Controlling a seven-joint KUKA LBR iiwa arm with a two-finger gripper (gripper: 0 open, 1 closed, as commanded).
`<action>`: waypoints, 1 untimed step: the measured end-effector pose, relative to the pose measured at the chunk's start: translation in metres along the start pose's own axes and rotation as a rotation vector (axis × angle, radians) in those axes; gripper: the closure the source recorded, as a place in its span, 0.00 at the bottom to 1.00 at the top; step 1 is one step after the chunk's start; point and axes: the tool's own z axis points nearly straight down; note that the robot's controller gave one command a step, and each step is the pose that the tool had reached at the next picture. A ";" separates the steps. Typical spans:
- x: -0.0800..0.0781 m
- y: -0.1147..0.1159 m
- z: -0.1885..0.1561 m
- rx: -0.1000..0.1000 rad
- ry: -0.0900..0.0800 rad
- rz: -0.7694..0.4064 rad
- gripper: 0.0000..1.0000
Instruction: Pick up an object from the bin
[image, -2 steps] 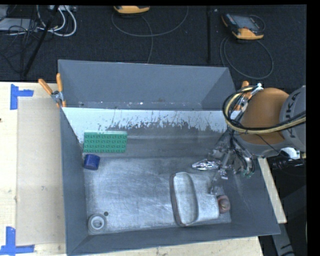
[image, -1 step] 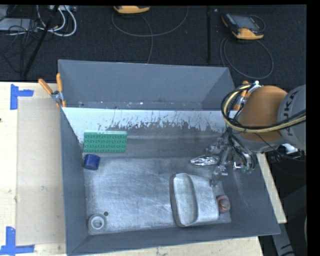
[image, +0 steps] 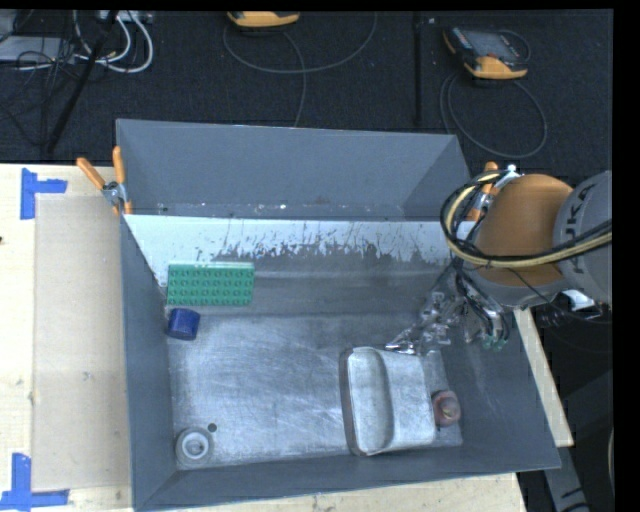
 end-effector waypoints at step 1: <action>0.014 0.007 -0.155 -0.001 0.007 -0.227 1.00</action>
Offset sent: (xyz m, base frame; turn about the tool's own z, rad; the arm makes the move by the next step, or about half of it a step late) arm -0.0178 0.0079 0.1515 -0.2266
